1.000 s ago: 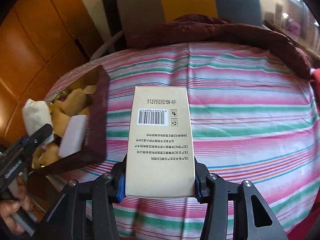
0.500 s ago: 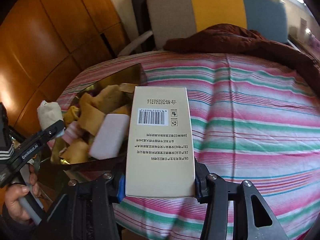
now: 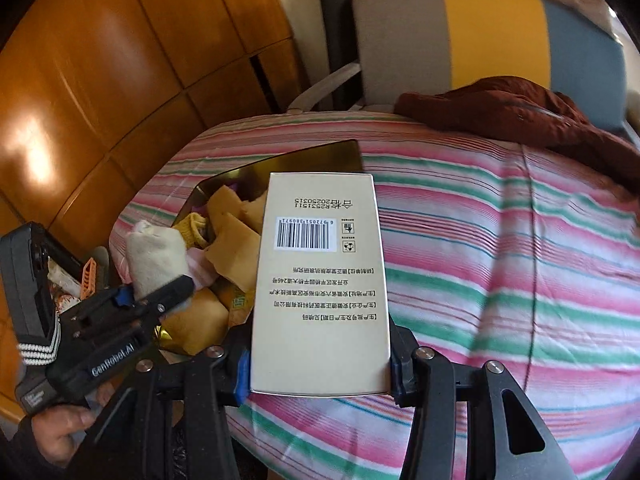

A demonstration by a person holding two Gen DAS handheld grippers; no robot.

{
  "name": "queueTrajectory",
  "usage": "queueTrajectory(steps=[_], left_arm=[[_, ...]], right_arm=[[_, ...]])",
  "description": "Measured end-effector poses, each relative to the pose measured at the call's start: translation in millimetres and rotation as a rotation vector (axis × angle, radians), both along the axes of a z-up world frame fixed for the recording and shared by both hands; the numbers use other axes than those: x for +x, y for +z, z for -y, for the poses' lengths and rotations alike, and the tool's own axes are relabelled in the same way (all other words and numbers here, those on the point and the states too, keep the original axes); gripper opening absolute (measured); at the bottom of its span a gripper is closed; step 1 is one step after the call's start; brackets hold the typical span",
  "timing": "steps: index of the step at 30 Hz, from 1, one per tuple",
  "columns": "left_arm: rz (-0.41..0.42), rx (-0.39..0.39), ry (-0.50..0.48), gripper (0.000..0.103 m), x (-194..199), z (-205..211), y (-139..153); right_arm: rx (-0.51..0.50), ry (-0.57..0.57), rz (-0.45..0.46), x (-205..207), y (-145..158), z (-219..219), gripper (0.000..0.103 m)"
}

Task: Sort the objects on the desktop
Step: 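Carry the white box and white sock over the gold tray with both tools, then open both tools to drop the box and sock into the tray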

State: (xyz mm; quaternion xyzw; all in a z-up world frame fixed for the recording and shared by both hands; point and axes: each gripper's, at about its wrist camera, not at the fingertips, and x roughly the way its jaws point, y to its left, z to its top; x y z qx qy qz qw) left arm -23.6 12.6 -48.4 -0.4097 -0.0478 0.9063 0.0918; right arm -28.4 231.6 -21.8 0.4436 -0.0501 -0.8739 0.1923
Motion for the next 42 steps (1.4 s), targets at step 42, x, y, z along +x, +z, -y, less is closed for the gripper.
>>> queueTrajectory(steps=[42], left_arm=[[0.020, -0.003, 0.018, 0.050, -32, -13, -6]], right_arm=[[0.119, 0.012, 0.038, -100, -12, 50, 0.072]])
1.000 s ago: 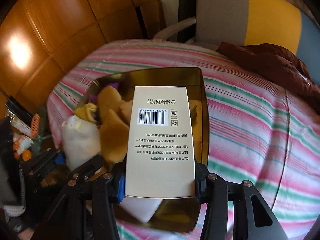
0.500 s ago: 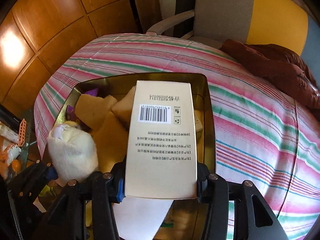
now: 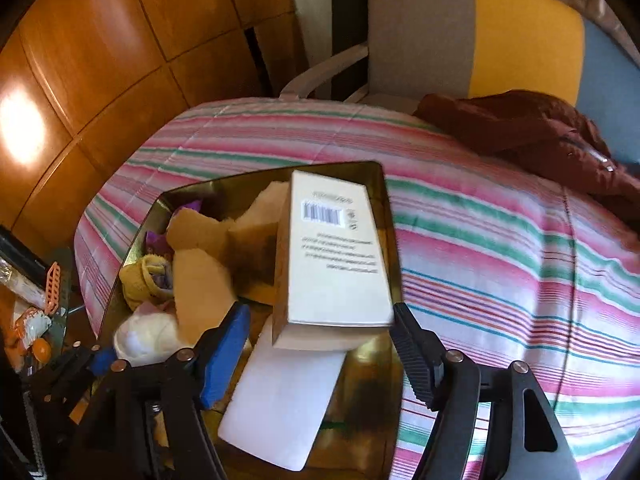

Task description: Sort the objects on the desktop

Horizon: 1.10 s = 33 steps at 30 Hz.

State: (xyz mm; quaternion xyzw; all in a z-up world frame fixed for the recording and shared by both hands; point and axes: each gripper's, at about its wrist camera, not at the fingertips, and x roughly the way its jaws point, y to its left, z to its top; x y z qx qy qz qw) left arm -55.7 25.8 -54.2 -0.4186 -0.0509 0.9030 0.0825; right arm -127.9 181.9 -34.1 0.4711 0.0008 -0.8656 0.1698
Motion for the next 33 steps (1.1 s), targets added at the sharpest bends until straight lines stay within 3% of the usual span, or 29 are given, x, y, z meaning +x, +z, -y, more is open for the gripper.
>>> queueTrajectory(steps=[4, 7, 17, 20, 33], left_arm=[[-0.032, 0.015, 0.007, 0.050, 10, 2, 8], [-0.038, 0.009, 0.009, 0.050, 13, 3, 9], [-0.031, 0.000, 0.049, 0.055, 16, 10, 12], [-0.035, -0.014, 0.060, 0.056, 18, 10, 14], [-0.076, -0.074, 0.157, 0.076, 34, 22, 33]], right_arm=[[0.003, -0.017, -0.048, 6, 8, -3, 0.066], [0.000, -0.004, -0.049, 3, 7, 0, 0.052], [-0.019, 0.013, -0.007, -4, -8, 6, 0.053], [-0.030, 0.006, -0.006, 0, -6, 4, 0.067], [0.054, -0.042, -0.127, 46, 11, 0, 0.090]])
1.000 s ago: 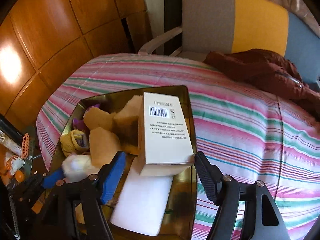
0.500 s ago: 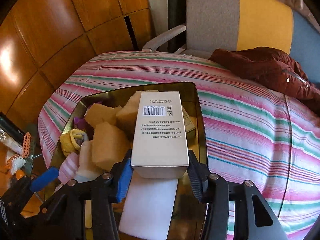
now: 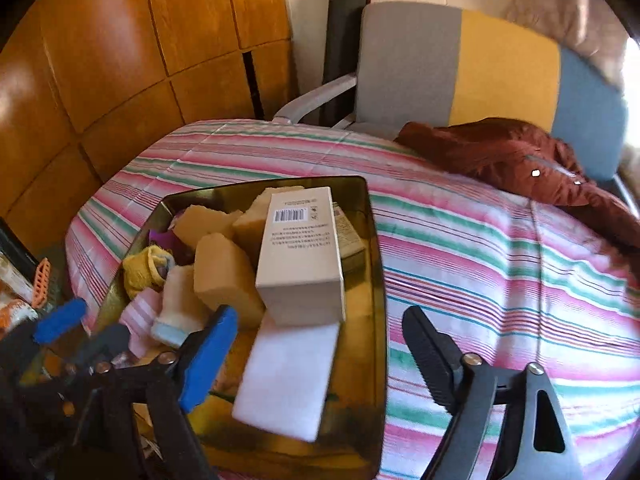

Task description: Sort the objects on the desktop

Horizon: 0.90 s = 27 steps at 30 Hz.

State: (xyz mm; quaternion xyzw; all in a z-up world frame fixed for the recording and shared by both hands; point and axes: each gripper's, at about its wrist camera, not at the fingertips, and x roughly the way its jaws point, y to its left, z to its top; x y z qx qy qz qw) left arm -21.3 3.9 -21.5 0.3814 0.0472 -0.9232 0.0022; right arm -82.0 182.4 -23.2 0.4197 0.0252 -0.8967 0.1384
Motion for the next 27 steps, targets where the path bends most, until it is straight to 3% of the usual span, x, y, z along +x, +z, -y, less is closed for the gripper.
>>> queueTrajectory(steps=[15, 20, 27], left_arm=[[-0.092, -0.032, 0.066, 0.077, 23, -11, 29], [-0.125, -0.086, 0.050, 0.077, 30, -22, 33], [-0.098, -0.054, -0.003, 0.071, 30, -29, 29]], right_arm=[[0.107, -0.089, -0.073, 71, -11, -7, 0.102], [0.112, -0.095, -0.071, 79, -16, -9, 0.102], [0.126, -0.073, -0.079, 86, -19, -1, 0.102]])
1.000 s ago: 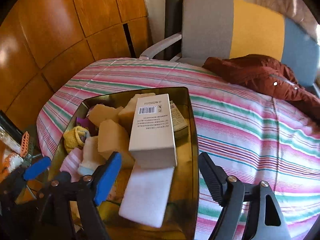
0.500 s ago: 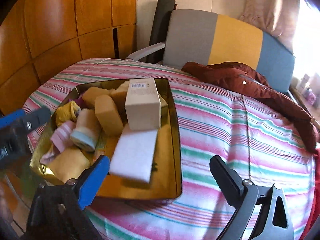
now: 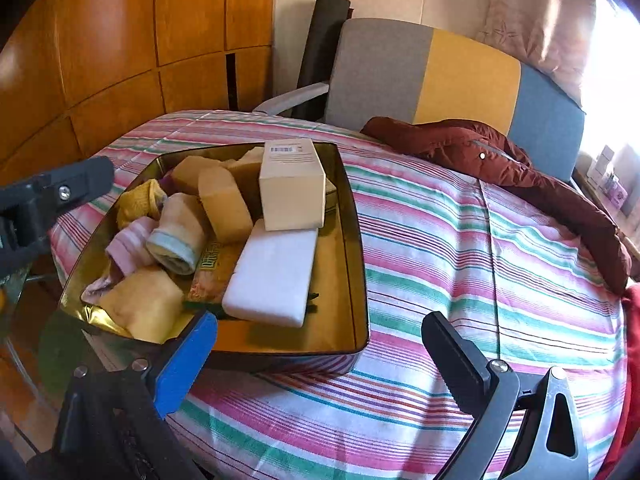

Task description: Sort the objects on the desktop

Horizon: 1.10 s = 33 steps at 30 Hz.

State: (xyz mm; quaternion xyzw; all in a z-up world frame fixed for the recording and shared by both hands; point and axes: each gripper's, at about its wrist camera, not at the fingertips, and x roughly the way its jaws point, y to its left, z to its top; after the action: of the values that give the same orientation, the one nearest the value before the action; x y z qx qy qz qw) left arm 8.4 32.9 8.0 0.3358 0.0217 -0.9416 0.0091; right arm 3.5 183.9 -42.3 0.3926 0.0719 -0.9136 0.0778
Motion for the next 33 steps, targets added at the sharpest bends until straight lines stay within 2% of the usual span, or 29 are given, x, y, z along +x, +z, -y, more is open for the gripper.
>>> queueTrajectory(steps=[8, 11, 15, 29, 33], left_arm=[[0.033, 0.016, -0.023, 0.070, -2, -4, -7], [0.049, 0.026, -0.026, 0.063, -3, -3, -10], [0.069, 0.045, -0.028, 0.062, -5, 0, -13], [0.092, 0.029, -0.033, 0.062, -10, 0, -18], [0.080, 0.011, -0.032, 0.056, -9, -1, -19]], right_arm=[[0.010, -0.027, 0.004, -1, -2, -5, 0.102], [0.017, -0.032, 0.004, -2, -2, -4, 0.102], [0.025, -0.030, 0.006, -4, -3, -3, 0.102], [0.043, -0.025, 0.003, -3, -3, 3, 0.102], [0.043, -0.027, 0.001, -2, -3, 3, 0.102]])
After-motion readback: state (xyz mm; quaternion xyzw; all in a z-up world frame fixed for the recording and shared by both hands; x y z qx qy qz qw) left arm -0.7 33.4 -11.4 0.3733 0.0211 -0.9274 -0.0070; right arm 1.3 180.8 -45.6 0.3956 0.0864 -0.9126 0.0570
